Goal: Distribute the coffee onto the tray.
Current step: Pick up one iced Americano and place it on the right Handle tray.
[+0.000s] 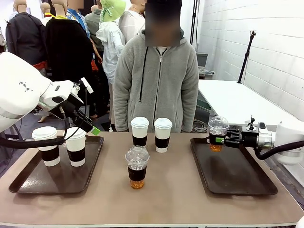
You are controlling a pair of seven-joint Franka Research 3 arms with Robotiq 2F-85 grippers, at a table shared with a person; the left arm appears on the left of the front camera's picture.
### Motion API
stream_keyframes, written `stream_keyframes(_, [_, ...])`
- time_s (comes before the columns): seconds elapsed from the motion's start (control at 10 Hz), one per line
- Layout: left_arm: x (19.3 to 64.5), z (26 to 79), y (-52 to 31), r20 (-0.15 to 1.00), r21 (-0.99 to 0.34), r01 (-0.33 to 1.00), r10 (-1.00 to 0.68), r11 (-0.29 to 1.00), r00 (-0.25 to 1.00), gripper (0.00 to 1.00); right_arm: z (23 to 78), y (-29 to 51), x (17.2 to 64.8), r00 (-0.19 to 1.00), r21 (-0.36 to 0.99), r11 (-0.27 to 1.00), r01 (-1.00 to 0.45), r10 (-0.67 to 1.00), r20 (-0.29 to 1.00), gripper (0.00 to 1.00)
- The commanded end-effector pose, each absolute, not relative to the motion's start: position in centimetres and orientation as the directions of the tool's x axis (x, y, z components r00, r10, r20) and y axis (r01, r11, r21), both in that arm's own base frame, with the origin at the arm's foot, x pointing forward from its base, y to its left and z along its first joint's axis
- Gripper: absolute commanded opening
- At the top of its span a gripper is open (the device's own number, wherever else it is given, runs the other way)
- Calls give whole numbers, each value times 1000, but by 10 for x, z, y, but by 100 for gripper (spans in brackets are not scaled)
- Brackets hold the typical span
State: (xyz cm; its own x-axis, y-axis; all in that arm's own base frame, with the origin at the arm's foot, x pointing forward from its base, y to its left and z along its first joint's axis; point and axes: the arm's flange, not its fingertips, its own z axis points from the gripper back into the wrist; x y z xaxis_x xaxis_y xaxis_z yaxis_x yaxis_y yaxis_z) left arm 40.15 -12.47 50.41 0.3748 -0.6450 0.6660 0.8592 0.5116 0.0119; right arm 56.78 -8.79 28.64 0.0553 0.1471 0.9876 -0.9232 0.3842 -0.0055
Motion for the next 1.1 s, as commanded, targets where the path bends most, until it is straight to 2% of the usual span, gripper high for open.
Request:
stream_keyframes(0.0, [404,501,-122,683,12,871,-640,491,351,100,293,-86,567,47,-11,381,-924,143,989,67])
stream_keyframes(0.6, [404,501,-122,683,12,871,-640,491,351,100,269,-86,588,-6,-46,385,-922,104,995,67])
stream_keyframes(1.0, [404,501,-122,683,12,871,-640,491,351,100,253,-85,599,0,-37,393,-919,92,996,67])
